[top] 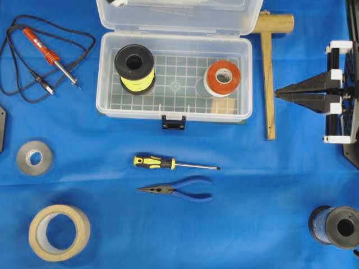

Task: Close the tool box with the left arm.
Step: 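Press the lid shut onto the box with the left gripper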

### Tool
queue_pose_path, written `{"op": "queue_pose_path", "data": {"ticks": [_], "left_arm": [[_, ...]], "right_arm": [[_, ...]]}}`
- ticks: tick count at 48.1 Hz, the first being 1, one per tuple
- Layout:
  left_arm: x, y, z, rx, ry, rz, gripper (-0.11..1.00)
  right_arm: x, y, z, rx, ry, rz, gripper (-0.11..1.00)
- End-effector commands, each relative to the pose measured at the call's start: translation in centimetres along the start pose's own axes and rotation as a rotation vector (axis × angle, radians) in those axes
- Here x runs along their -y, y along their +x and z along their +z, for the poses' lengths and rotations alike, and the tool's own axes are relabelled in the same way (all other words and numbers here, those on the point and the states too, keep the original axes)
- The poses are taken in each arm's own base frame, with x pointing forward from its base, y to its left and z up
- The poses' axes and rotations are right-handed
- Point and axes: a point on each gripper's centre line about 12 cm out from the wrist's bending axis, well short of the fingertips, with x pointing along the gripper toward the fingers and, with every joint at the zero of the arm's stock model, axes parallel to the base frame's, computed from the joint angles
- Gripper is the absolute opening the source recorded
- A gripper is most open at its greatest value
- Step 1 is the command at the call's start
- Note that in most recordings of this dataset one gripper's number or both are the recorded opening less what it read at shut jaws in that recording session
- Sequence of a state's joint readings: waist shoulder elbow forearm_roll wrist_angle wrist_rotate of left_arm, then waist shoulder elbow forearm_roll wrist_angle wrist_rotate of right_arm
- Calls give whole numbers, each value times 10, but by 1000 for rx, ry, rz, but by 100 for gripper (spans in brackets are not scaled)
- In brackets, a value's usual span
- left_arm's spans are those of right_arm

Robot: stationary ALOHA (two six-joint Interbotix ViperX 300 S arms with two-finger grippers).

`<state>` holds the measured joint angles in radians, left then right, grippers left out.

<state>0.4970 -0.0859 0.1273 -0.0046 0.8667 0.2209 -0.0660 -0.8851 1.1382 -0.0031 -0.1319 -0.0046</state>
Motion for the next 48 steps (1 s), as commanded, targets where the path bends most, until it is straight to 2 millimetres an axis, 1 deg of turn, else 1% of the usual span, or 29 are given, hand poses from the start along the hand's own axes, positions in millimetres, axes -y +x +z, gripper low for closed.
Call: {"op": "queue_pose_path", "data": {"ticks": [1, 11, 18, 28, 34, 39, 44, 48], "left_arm": [[31, -10, -1, -9, 33, -58, 89], [69, -29, -10, 1, 78, -116, 89], [96, -37, -21, -7, 103, -167, 89], [143, -54, -37, -6, 134, -250, 88], [165, -65, -45, 4, 159, -294, 88], [171, -75, -46, 25, 164, -310, 88], [166, -90, -45, 85, 157, -309, 88], [162, -98, -47, 159, 158, -310, 88]], "right_arm": [[1, 2, 6, 15, -3, -4, 0], [5, 2, 6, 15, -1, -21, 0], [7, 2, 6, 15, -1, -32, 0], [8, 2, 6, 17, 1, -36, 0], [8, 2, 7, 18, 0, -38, 0], [9, 2, 7, 20, 2, -41, 0], [9, 2, 7, 21, 2, -41, 0], [9, 2, 8, 23, 0, -41, 0]]}}
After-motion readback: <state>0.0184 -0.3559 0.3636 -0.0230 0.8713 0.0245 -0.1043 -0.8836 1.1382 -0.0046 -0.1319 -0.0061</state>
